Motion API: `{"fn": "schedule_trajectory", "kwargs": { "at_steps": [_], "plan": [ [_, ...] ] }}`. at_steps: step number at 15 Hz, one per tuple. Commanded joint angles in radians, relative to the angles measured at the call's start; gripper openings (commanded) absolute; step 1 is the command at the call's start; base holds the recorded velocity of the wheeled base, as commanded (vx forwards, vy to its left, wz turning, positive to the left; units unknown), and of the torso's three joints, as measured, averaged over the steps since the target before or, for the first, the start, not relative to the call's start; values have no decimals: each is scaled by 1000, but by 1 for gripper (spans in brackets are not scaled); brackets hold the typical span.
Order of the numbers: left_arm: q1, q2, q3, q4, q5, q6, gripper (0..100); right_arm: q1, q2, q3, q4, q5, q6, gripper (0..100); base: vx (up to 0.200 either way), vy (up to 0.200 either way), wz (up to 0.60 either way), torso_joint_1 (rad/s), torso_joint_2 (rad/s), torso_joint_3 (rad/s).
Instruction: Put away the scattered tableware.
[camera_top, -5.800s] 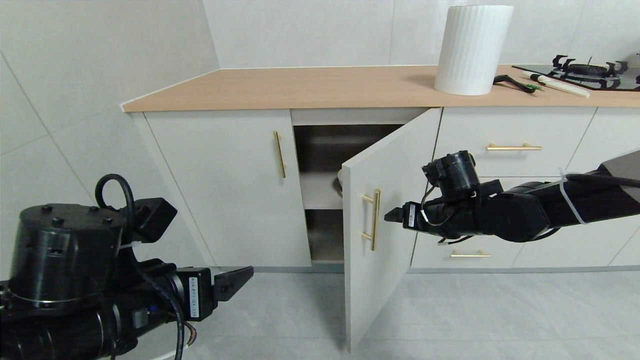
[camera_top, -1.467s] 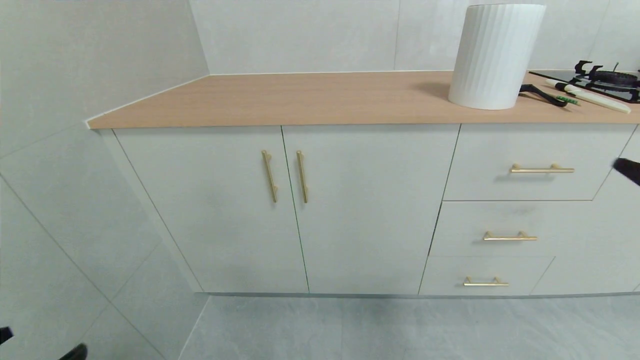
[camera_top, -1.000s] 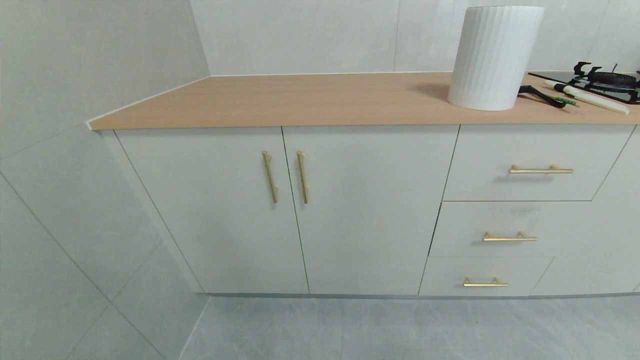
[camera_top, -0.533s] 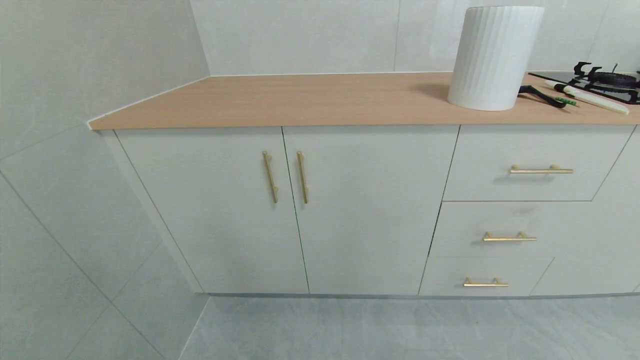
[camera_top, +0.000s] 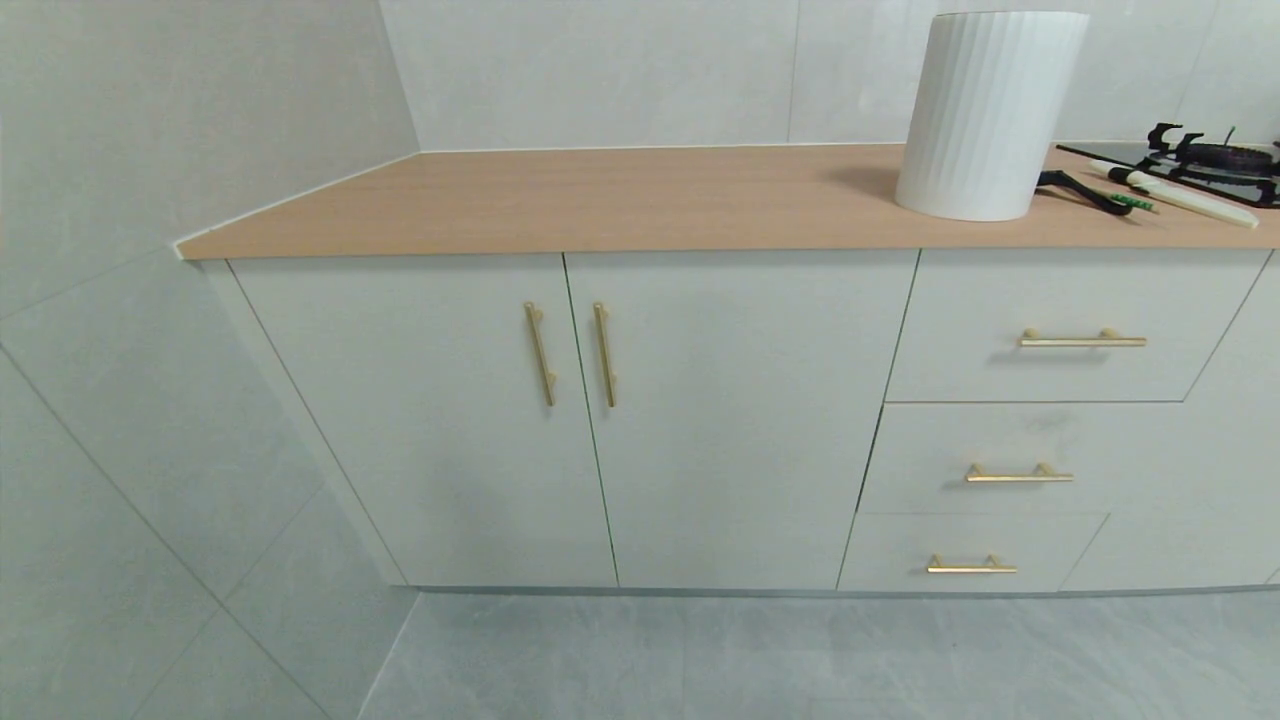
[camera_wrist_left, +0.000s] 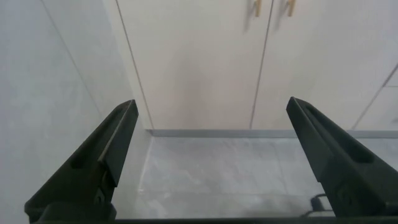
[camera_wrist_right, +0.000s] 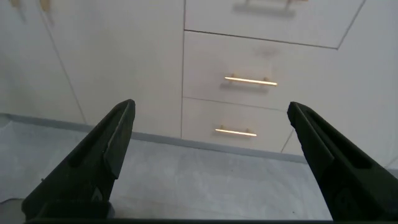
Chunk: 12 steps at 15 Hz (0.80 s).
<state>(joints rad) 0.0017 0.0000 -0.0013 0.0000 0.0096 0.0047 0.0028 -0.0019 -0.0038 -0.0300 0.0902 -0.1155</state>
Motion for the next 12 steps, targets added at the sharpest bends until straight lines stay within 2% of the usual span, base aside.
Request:
{"fn": "schedule_trajectory", "kwargs": {
  "at_steps": [1,2,3,4,8,12],
  "plan": [
    [1,0,1,0,3,-9,100,0,5,-1,1,-3,0,100,0,0,0,0,0,0],
    [0,0,1,0,3,-9,100,-1,5,2,-4,-63,10,100,0,0,0,0,0,0],
    [0,0,1,0,3,-8,100,-1,5,4,2,-118,79,100,0,0,0,0,0,0],
    [0,0,1,0,3,-8,100,-1,5,4,22,-124,120,100,0,0,0,0,0,0],
    [0,0,1,0,3,-3,100,-1,5,2,33,-66,97,100,0,0,0,0,0,0],
    [0,0,1,0,3,-3,100,-1,3,4,32,-67,105,100,0,0,0,0,0,0]
  ]
}}
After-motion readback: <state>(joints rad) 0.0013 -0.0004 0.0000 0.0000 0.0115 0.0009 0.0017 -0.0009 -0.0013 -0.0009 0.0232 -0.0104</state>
